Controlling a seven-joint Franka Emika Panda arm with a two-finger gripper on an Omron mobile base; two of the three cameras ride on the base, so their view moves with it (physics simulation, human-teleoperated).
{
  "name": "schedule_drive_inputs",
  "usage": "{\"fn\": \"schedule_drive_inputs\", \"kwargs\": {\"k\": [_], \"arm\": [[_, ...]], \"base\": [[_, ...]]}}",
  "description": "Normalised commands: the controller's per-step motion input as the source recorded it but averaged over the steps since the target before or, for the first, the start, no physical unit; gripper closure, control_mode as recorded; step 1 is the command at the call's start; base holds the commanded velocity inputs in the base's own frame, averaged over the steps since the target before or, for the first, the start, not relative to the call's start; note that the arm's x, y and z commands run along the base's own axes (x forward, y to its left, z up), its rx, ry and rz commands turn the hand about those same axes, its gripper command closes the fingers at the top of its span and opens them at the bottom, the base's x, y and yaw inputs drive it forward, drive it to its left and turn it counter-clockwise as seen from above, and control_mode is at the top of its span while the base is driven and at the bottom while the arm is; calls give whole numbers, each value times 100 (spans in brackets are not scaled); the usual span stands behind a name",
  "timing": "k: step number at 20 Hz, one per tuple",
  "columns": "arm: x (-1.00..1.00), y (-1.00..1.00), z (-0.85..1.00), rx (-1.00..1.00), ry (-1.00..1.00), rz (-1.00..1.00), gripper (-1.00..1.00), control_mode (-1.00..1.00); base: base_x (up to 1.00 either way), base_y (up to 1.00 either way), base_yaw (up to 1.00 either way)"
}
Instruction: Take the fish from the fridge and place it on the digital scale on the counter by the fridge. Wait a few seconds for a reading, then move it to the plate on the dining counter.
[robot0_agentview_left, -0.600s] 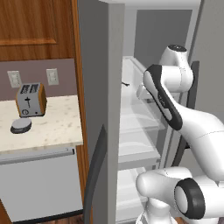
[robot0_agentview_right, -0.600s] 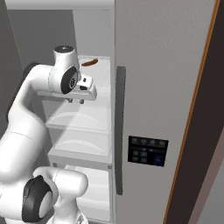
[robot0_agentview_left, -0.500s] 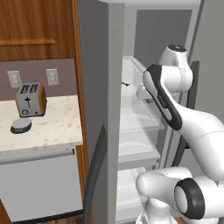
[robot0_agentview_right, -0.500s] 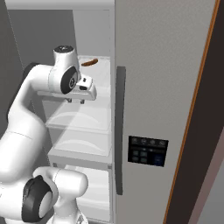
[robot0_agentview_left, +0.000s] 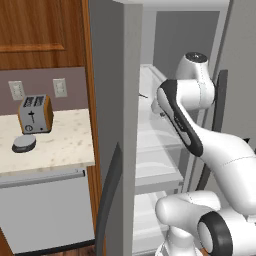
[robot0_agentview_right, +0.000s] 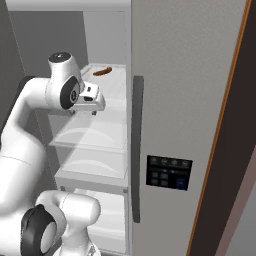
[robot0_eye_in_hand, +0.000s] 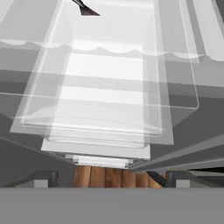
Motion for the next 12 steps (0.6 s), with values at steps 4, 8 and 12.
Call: {"fn": "schedule_drive_inputs", "kwargs": {"k": [4, 8, 12], "arm": [[0, 15, 19, -3, -32, 3, -100, -100], [1, 16, 28, 0, -21, 10, -100, -100], [13, 24, 29, 0, -15, 13, -100, -100]], "base": [[0, 0, 0], [0, 0, 0], [0, 0, 0]]}}
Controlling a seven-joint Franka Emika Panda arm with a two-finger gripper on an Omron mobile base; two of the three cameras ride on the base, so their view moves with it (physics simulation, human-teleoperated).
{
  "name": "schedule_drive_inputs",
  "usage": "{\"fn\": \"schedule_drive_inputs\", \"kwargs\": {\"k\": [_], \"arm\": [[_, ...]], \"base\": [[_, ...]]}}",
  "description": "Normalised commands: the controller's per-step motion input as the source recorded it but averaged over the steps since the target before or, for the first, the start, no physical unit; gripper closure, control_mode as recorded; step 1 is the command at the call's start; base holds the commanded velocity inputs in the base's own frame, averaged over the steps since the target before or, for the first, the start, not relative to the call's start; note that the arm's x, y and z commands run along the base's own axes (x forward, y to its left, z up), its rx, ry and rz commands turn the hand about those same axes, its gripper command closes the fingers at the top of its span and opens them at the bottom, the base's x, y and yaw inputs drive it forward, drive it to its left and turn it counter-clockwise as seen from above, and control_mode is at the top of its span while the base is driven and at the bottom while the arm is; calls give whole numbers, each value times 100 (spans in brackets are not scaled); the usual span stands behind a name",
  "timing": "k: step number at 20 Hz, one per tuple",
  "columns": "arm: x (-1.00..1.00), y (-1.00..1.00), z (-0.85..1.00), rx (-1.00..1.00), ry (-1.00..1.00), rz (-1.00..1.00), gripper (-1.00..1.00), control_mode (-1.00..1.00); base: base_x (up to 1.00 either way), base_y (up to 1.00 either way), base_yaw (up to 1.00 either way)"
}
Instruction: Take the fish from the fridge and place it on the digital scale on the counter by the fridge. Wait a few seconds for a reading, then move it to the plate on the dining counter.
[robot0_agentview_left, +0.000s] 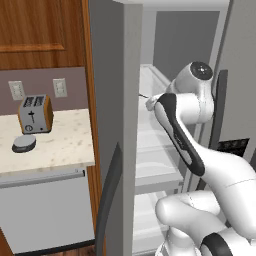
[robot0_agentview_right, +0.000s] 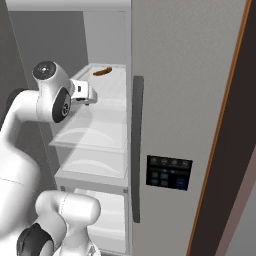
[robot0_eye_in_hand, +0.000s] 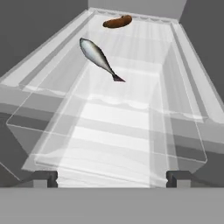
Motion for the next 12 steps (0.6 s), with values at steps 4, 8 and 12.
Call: {"fn": "schedule_drive_inputs", "kwargs": {"k": [4, 8, 12], "arm": [[32, 25, 35, 0, -6, 14, -100, -100], [43, 24, 39, 1, 0, 12, -100, -100], [50, 19, 35, 1, 0, 7, -100, -100]], "base": [[0, 0, 0], [0, 0, 0], [0, 0, 0]]}}
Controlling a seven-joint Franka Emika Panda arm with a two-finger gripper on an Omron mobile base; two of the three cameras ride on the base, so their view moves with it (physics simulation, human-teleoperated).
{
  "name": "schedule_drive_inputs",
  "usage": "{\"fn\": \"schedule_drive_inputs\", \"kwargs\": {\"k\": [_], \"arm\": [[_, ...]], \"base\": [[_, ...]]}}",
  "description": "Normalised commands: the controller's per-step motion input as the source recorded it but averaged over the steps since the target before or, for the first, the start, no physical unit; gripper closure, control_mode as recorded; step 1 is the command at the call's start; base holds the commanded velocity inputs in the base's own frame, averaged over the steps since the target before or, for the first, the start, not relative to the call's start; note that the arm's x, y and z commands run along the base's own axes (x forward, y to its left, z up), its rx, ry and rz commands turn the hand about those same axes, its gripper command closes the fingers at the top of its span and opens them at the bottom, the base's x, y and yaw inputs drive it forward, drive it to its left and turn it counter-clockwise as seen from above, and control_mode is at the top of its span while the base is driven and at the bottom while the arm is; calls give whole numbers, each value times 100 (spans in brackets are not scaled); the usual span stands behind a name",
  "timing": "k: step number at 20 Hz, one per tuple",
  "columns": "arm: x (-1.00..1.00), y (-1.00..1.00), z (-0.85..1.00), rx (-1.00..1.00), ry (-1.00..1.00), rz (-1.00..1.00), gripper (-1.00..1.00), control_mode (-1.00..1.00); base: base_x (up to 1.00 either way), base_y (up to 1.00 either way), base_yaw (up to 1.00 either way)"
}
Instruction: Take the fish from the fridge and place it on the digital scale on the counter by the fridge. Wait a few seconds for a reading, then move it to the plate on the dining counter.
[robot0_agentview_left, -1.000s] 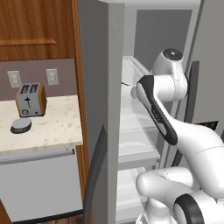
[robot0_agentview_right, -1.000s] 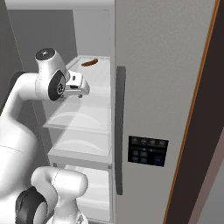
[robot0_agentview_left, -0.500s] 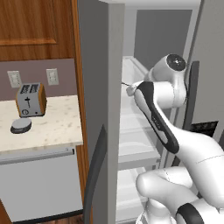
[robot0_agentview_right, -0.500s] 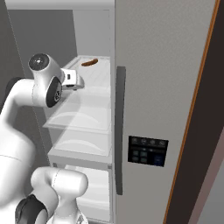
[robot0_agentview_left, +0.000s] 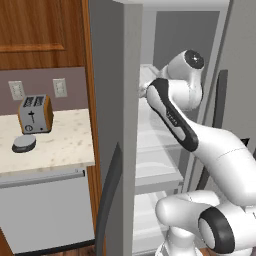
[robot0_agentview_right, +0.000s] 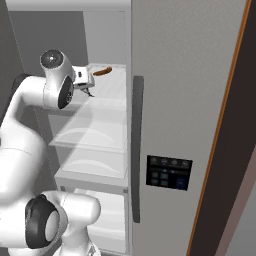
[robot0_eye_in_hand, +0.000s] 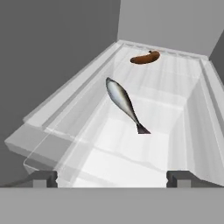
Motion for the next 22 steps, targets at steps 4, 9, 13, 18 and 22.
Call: {"fn": "schedule_drive_inputs", "kwargs": {"k": [4, 9, 13, 18, 22], "arm": [[50, 11, 13, 0, 1, 4, -100, -100], [40, 0, -1, 0, 1, 3, -100, -100], [44, 0, -23, 0, 4, 4, -100, -100], [53, 0, -32, 0, 6, 6, -100, -100], [50, 4, -30, 0, 4, 7, -100, -100]], "base": [[0, 0, 0], [0, 0, 0], [0, 0, 0], [0, 0, 0], [0, 0, 0]]}}
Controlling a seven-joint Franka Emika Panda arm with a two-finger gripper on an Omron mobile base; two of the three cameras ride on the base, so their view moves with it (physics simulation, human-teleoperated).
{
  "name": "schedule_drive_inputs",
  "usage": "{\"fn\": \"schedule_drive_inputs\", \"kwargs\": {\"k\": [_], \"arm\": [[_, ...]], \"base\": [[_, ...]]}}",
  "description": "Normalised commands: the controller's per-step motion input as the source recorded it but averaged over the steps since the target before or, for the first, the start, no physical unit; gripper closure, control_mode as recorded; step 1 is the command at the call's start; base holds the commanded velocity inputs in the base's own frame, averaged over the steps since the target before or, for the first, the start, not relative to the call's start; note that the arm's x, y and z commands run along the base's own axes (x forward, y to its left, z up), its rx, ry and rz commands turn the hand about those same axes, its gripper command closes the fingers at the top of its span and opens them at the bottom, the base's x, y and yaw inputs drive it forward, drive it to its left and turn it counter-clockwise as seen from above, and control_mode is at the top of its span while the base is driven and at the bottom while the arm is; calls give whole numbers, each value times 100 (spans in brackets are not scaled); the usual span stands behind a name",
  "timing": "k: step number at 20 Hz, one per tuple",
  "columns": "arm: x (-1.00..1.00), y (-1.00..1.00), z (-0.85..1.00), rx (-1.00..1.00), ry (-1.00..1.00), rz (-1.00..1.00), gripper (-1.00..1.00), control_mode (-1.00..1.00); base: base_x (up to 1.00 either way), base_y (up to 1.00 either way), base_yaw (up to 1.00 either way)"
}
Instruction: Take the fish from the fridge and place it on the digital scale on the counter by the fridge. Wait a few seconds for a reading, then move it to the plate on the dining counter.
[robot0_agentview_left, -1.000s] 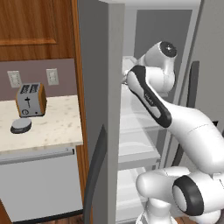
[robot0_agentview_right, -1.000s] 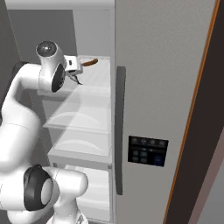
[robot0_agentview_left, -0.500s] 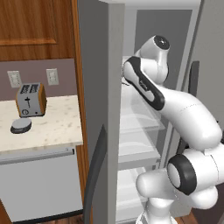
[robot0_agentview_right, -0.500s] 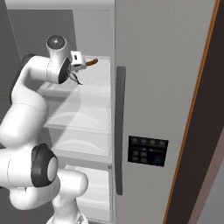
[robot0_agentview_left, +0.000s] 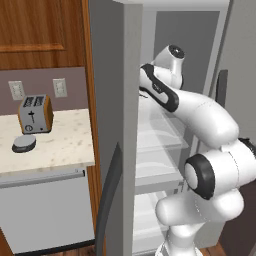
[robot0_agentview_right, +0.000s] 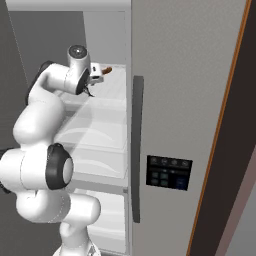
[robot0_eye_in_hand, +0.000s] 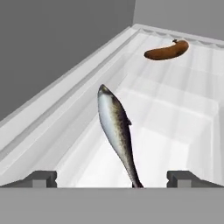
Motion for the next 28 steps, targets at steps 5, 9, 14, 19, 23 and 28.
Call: {"fn": "schedule_drive_inputs", "kwargs": {"k": [5, 9, 14, 19, 23, 28], "arm": [[55, 1, -6, 0, 1, 6, -100, -100], [55, 5, -10, 0, 4, 4, -100, -100], [45, 11, -21, 0, 6, 3, -100, -100], [39, 14, -25, 0, 5, 2, -100, -100], [26, 8, -19, 0, 3, 2, -100, -100], [5, 8, -19, 0, 2, 1, -100, -100]], "base": [[0, 0, 0], [0, 0, 0], [0, 0, 0], [0, 0, 0], [0, 0, 0], [0, 0, 0]]}}
